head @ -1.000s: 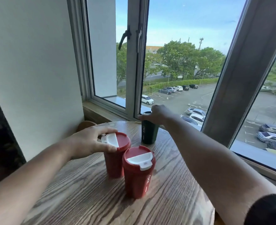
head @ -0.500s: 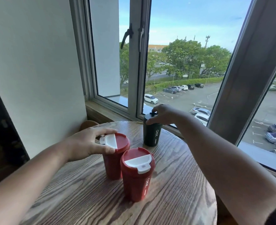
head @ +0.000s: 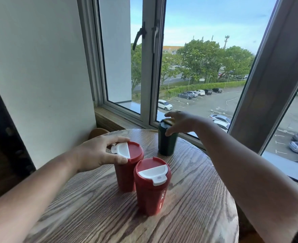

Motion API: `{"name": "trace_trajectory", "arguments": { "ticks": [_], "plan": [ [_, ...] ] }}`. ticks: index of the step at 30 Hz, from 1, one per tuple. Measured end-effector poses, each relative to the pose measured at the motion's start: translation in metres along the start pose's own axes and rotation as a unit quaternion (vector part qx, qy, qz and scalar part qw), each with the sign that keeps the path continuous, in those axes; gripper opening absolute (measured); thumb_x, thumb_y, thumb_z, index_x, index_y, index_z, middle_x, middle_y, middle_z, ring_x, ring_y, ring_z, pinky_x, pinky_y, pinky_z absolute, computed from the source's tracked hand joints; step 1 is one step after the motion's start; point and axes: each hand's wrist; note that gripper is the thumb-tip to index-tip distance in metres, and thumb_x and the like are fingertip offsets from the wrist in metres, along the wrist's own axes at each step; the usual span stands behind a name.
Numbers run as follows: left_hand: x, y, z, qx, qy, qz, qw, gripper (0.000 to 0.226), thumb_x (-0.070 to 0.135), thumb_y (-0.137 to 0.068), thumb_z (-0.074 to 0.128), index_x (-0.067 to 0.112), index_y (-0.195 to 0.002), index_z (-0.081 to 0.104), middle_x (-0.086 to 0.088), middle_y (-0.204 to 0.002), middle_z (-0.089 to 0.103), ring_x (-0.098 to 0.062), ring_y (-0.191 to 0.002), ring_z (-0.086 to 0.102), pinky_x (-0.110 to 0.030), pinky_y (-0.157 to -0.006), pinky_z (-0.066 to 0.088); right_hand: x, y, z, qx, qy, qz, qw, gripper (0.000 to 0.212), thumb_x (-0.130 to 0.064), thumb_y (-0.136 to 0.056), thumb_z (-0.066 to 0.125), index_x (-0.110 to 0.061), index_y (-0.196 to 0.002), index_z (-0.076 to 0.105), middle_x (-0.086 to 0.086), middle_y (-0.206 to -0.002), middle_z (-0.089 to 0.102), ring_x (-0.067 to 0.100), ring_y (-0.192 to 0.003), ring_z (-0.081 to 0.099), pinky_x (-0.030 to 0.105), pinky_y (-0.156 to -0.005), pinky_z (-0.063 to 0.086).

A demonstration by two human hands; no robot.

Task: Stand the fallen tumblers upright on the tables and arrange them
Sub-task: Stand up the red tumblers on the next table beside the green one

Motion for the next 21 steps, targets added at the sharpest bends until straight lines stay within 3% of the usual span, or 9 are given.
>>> {"name": "trace_trajectory", "arguments": {
  "ticks": [5,9,11,14,18,21],
  "plan": [
    [0.001,0.001,0.000,-0.006,0.007,0.006,1.000,0.088,0.069,-0.057,0.079,0.047,-0.139,0.056,0.021,-0.141,0.056,0.005,-0.127,0.052,-0.024,-0.108,0.040,0.003,0.010,0.002,0.006,-0.031,-0.018,0.999,0.096,-0.043,-0.068,0.091,-0.020,-0.151,0.048,0.006,-0.144,0.057,0.018,-0.111,0.052,0.033,-0.097,0.047],
    [0.001,0.000,0.001,-0.002,-0.001,0.007,1.000,0.088,0.070,-0.058,0.078,0.047,-0.140,0.055,0.021,-0.144,0.054,0.004,-0.130,0.049,-0.026,-0.110,0.039,-0.011,0.038,0.000,0.028,-0.058,-0.079,0.995,0.089,-0.041,-0.066,0.093,-0.026,-0.145,0.056,0.003,-0.136,0.064,0.023,-0.118,0.059,0.034,-0.097,0.047],
    [0.002,0.001,0.001,0.000,-0.007,0.008,1.000,0.086,0.070,-0.060,0.078,0.048,-0.140,0.055,0.021,-0.146,0.052,0.002,-0.132,0.048,-0.029,-0.113,0.038,-0.022,0.054,0.004,0.004,-0.061,-0.102,0.993,0.092,-0.054,-0.057,0.092,-0.035,-0.141,0.058,-0.002,-0.133,0.065,0.022,-0.114,0.062,0.037,-0.096,0.051],
    [0.003,0.001,0.001,-0.004,0.002,0.011,1.000,0.084,0.062,-0.064,0.079,0.043,-0.142,0.055,0.019,-0.145,0.052,0.010,-0.125,0.047,-0.019,-0.102,0.039,-0.031,0.065,0.015,-0.017,-0.058,-0.131,0.989,0.101,-0.077,-0.043,0.082,-0.045,-0.136,0.058,-0.010,-0.125,0.067,0.020,-0.105,0.068,0.040,-0.094,0.055],
    [0.004,0.001,0.001,-0.005,0.005,0.014,1.000,0.080,0.055,-0.068,0.082,0.039,-0.143,0.056,0.016,-0.144,0.054,0.014,-0.121,0.047,-0.013,-0.096,0.038,-0.031,0.072,0.022,-0.012,-0.064,-0.154,0.986,0.093,-0.066,-0.055,0.086,-0.038,-0.140,0.059,-0.015,-0.122,0.063,0.020,-0.104,0.066,0.039,-0.092,0.055],
    [0.004,0.001,0.001,-0.009,0.004,0.012,1.000,0.080,0.053,-0.070,0.084,0.039,-0.143,0.056,0.014,-0.145,0.053,0.008,-0.124,0.048,-0.014,-0.097,0.038,-0.028,0.073,0.018,-0.079,-0.204,-0.112,0.969,0.074,-0.046,-0.070,0.089,-0.035,-0.139,0.063,-0.002,-0.122,0.065,0.025,-0.100,0.072,0.046,-0.078,0.065]
  ]
}}
Point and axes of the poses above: each hand's wrist, its own y-axis away from the middle knuckle, its own z-axis out of the palm, x = y × z
